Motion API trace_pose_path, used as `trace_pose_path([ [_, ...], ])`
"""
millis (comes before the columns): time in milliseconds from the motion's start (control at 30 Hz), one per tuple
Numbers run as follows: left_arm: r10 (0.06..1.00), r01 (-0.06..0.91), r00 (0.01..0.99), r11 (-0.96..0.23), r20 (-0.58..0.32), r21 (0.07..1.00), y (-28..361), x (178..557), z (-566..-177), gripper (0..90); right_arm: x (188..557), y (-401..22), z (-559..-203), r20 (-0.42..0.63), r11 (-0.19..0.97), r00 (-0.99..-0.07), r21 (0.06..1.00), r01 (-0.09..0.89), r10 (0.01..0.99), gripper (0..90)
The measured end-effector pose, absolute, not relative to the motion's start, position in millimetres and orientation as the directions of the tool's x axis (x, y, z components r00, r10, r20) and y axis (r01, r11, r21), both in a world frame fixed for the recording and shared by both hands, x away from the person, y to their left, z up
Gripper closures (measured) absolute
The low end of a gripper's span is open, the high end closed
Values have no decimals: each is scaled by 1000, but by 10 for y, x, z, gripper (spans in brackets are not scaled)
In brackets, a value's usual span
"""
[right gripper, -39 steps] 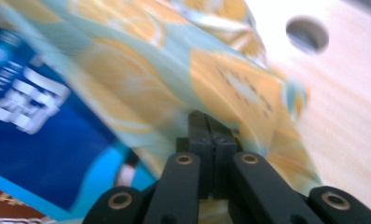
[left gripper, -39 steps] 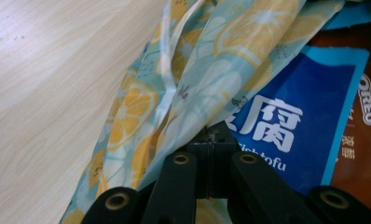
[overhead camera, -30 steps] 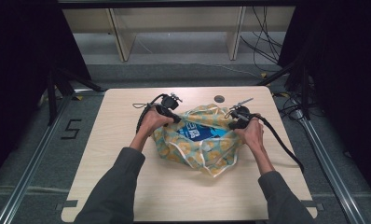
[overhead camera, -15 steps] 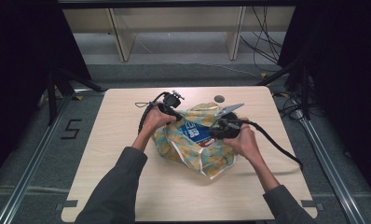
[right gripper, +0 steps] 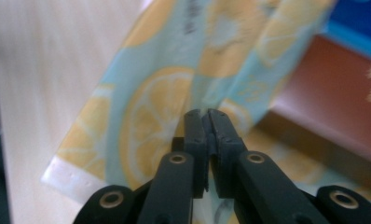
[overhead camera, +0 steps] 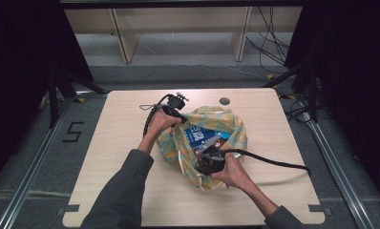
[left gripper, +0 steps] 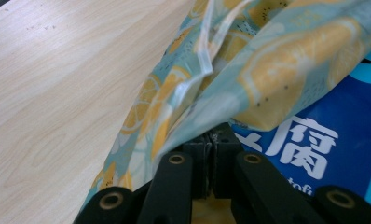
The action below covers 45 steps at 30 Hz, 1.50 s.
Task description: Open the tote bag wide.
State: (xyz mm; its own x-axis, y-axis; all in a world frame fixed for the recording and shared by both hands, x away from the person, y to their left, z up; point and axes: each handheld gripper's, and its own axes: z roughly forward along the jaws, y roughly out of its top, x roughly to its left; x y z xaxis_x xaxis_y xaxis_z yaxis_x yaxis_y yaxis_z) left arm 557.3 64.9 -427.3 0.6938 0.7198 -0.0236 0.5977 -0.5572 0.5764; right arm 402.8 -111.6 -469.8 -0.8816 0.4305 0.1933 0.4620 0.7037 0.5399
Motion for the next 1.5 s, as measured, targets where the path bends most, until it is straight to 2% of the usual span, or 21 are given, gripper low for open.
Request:
trace_pose_path([
  [133, 727, 603, 686, -547, -28, 580, 640, 5572, -4301, 860, 3935, -1122, -4747, 192, 733, -889, 507, 453, 416, 888],
  [233, 705, 589, 708, -564, -33, 579, 648, 5524, -4254, 770, 3993, -1262, -4486, 200, 667, -868, 569, 481, 456, 871],
  [300, 697, 574, 716, -564, -31, 593, 647, 5460, -4191, 750, 4026, -1320, -4384, 195, 646, -867, 598, 475, 458, 872],
  [333, 689, 563, 724, -568, -27, 601, 648, 5424, -4160, 728, 4068, -1396, -4258, 182, 614, -860, 631, 474, 477, 872],
  [367, 681, 553, 731, -572, -25, 606, 650, 5384, -4120, 695, 4146, -1469, -4182, 116, 606, -873, 676, 418, 473, 872],
  [400, 682, 547, 731, -568, -20, 615, 651, 5339, -4074, 665, 4185, -1525, -4116, 115, 572, -851, 694, 438, 512, 872],
  [533, 661, 503, 751, -564, -8, 655, 645, 5155, -3923, 595, 4438, -1749, -3972, 51, 550, -800, 699, 456, 598, 874],
  [700, 607, 451, 795, -601, 9, 659, 664, 4948, -3838, 592, 4723, -1882, -4007, 50, 501, -731, 696, 515, 680, 874],
  [833, 603, 443, 798, -586, -1, 678, 743, 4802, -3858, 583, 4842, -1922, -4080, 15, 504, -718, 702, 503, 696, 873],
  [1033, 607, 451, 795, -596, 4, 664, 846, 4676, -3970, 570, 5078, -2028, -4157, -13, 505, -676, 675, 537, 737, 866],
  [1067, 605, 455, 796, -600, 2, 658, 873, 4680, -3997, 571, 5126, -2053, -4145, -1, 485, -645, 661, 573, 764, 866],
  [1133, 612, 466, 791, -595, -7, 655, 920, 4699, -4073, 572, 5242, -2103, -4177, -15, 481, -639, 672, 563, 769, 867],
  [1267, 630, 498, 776, -585, -28, 640, 1019, 4722, -4238, 579, 5370, -2115, -4270, 27, 442, -594, 640, 628, 804, 873],
  [1500, 636, 490, 771, -559, -32, 669, 1053, 4645, -4209, 573, 5451, -2104, -4411, 25, 457, -606, 631, 627, 795, 870],
])
